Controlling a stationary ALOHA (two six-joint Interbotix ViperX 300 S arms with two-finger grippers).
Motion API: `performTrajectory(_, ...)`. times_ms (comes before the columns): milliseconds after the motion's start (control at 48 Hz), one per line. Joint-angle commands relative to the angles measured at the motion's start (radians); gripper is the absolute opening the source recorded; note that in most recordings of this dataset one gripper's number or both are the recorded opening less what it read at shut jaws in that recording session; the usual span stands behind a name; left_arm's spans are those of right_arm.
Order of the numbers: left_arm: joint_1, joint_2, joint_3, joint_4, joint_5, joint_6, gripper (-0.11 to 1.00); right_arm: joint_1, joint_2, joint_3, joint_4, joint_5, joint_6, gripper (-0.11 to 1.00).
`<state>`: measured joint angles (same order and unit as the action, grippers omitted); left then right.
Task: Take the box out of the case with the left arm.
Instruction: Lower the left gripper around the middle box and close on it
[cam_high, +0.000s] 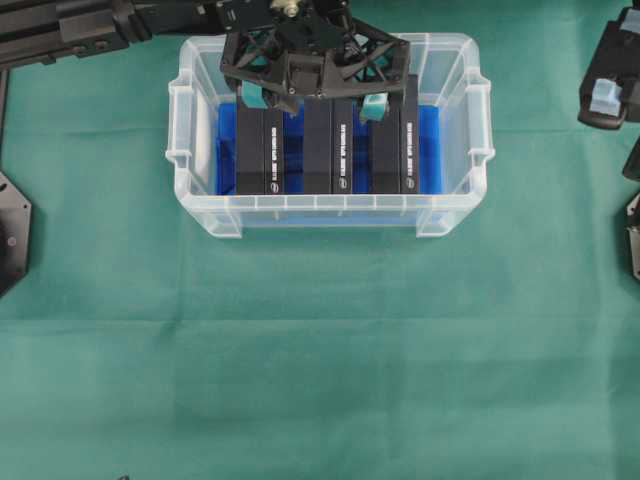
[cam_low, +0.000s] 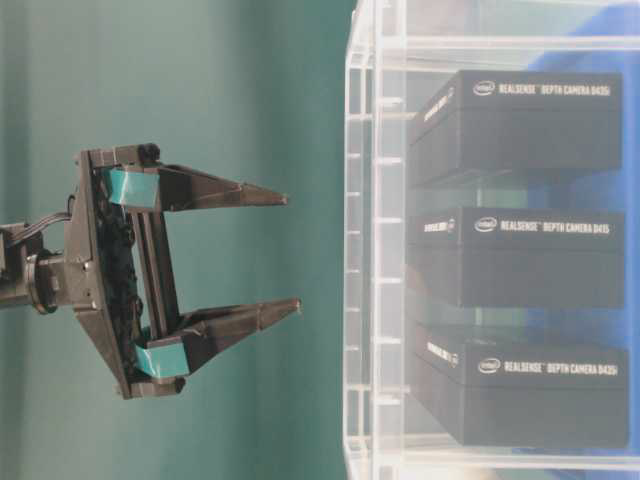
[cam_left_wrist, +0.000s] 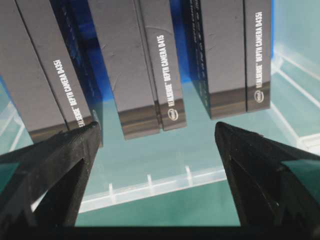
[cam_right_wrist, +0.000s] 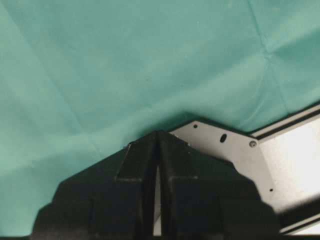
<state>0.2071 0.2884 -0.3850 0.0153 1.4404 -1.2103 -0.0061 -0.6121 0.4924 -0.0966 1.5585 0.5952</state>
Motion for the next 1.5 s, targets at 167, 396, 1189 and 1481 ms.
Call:
performTrajectory(167,0.005,-0.011,-0.021,0.003,-0.006,-0.009,0.94,-0.002,0.002,-0.018,-0.002,-0.003,0.000,0.00)
performTrajectory(396,0.005,-0.011,-0.020,0.003,-0.008,-0.009,0.94,-0.002,0.002,-0.018,-0.002,-0.002,0.000,0.00)
performTrajectory(1189,0.005,-0.005,0.034,0.003,-0.040,-0.020,0.93,-0.002,0.000,-0.017,-0.002,-0.002,-0.002,0.00)
performTrajectory(1481,0.006,0.011,0.092,0.005,-0.110,-0.035,0.93,-0.002,-0.002,-0.017,-0.002,0.000,-0.002,0.00)
